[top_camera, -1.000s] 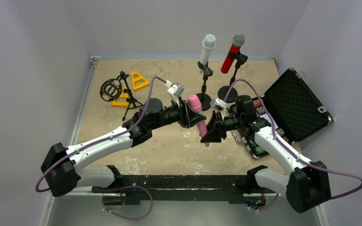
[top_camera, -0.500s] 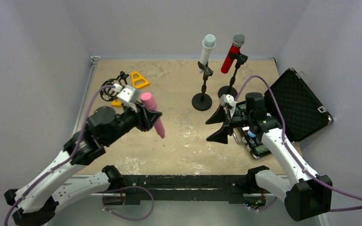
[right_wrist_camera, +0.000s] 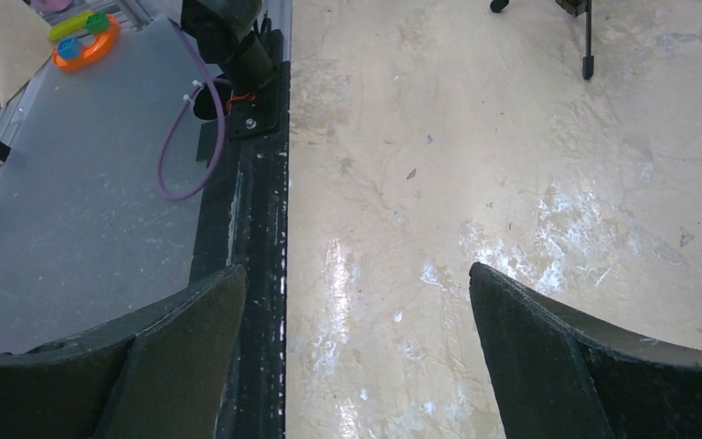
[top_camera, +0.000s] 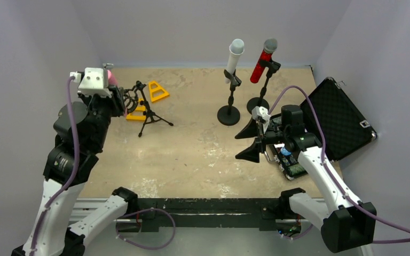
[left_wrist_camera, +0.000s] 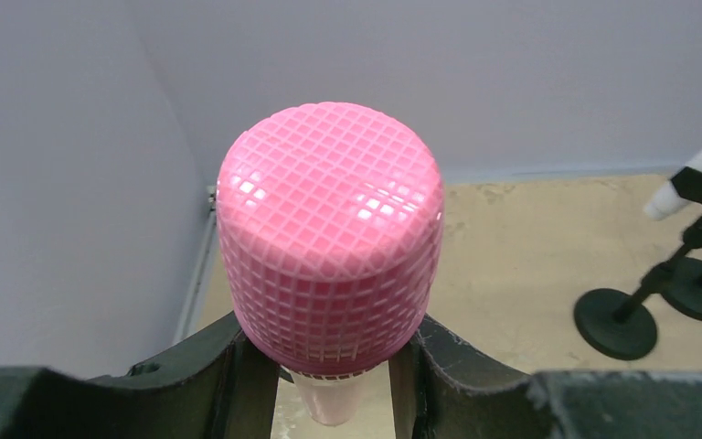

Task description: Attach the microphones to the stand

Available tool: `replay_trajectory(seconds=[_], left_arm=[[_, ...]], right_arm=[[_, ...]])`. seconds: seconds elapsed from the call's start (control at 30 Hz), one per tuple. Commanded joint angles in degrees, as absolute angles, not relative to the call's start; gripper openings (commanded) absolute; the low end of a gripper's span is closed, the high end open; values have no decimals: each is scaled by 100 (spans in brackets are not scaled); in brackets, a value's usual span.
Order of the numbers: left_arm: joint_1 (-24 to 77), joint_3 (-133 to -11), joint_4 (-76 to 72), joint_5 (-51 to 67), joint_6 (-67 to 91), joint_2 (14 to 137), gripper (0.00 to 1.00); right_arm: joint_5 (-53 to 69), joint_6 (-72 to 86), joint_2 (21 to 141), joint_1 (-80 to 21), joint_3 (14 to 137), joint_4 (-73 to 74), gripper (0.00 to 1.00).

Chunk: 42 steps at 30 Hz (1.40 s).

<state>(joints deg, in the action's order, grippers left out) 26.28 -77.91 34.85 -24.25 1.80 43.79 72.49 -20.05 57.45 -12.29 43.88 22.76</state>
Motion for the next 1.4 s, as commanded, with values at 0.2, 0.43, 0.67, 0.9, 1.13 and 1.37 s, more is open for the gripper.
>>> replay_trajectory(seconds=[0.2,0.43,0.67,0.9,1.13,1.37], left_arm=[[1257,-8132,2315,-1443,-151,5092,0],[757,-7535,1465,-949,224,5182,0],[589,-6847,1222,-725,518,5075,0],[565,-5777,584,-940,493,4700,0],[536,-4915,-328,-1029,892,4455,0],[536,-3977,-1315,-1266,1315,4239,0]], right_arm=[[7215,-2094,5561,-1160,4463,2265,98],[7216,-2105,5588,-1151,4443,2265,99],[7211,-2101,5651,-1135,4456,2268,99],[7246,-2109,5729,-1134,4465,2276,99],[7207,-2141,5730,-1129,4450,2282,99],[7232,-2145,5735,-1130,4456,2285,99]])
